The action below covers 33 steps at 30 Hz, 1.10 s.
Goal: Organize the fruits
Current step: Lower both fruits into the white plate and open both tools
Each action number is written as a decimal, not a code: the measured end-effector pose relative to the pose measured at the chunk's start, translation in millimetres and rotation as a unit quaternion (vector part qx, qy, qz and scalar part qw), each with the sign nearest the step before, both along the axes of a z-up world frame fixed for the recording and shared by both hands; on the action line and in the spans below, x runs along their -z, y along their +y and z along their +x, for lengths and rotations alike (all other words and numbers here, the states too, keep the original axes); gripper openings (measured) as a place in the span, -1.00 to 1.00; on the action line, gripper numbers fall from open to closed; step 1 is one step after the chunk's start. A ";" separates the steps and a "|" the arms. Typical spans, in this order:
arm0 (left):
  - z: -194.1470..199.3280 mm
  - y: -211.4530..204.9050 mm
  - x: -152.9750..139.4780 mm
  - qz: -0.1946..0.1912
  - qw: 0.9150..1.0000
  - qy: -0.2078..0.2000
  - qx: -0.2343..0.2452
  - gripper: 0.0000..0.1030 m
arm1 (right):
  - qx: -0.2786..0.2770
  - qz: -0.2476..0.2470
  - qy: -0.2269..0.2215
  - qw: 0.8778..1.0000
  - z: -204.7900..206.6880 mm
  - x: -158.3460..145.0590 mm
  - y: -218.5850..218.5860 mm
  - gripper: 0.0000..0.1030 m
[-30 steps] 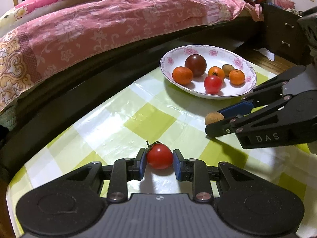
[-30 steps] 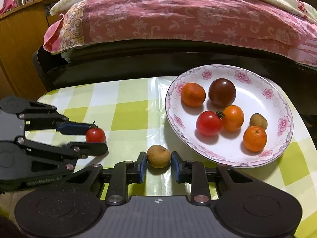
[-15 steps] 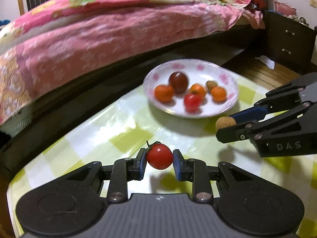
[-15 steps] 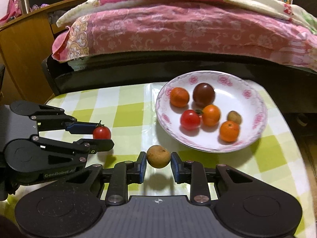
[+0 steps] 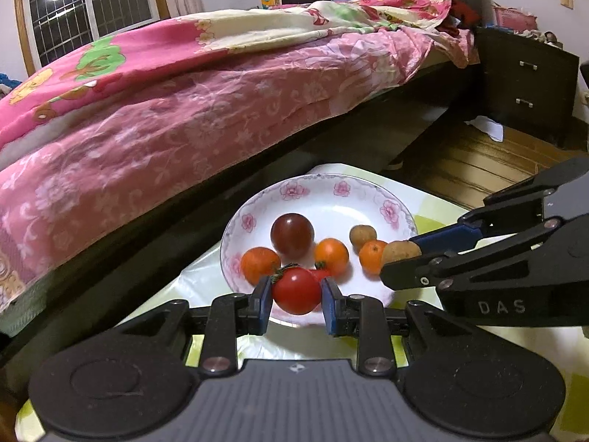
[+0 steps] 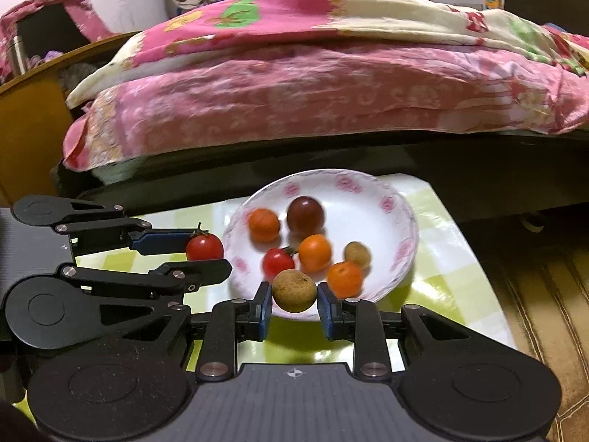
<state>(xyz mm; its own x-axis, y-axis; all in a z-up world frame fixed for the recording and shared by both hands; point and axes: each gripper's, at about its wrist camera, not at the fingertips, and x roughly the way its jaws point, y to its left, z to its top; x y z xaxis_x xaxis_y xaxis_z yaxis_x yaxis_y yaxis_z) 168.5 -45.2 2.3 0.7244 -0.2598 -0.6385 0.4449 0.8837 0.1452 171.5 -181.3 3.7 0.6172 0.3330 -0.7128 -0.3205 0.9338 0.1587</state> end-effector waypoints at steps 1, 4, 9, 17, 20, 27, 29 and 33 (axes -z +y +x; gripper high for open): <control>3.5 -1.3 2.2 0.003 1.000 0.000 -0.001 -0.30 | 0.002 -0.003 0.000 1.000 2.7 2.6 -1.1 -0.55; 16.6 -2.5 7.1 0.006 1.000 0.002 -0.005 -0.30 | 0.009 -0.010 0.000 1.000 11.1 9.5 -4.9 -0.55; 33.5 -2.6 15.0 0.001 1.000 0.005 -0.012 -0.30 | 0.019 -0.017 -0.012 1.000 32.4 11.2 -8.7 -0.55; 51.0 -1.9 22.2 -0.010 1.000 0.009 -0.021 -0.30 | 0.017 -0.041 -0.020 0.999 65.8 24.0 3.3 -0.55; 52.5 -2.5 22.5 -0.010 1.000 0.005 -0.017 -0.30 | 0.014 -0.048 -0.018 0.999 73.3 29.0 7.0 -0.54; 52.7 -7.9 23.7 -0.007 1.000 -0.005 -0.012 -0.30 | 0.014 -0.051 -0.011 0.999 80.4 38.2 9.1 -0.53; 52.5 -9.2 23.9 -0.003 1.000 -0.007 -0.013 -0.30 | 0.014 -0.051 -0.011 0.999 79.5 39.3 8.8 -0.53; 53.7 -11.3 23.0 0.000 1.000 -0.006 -0.015 -0.26 | 0.019 -0.046 -0.011 0.999 81.8 39.5 5.5 -0.53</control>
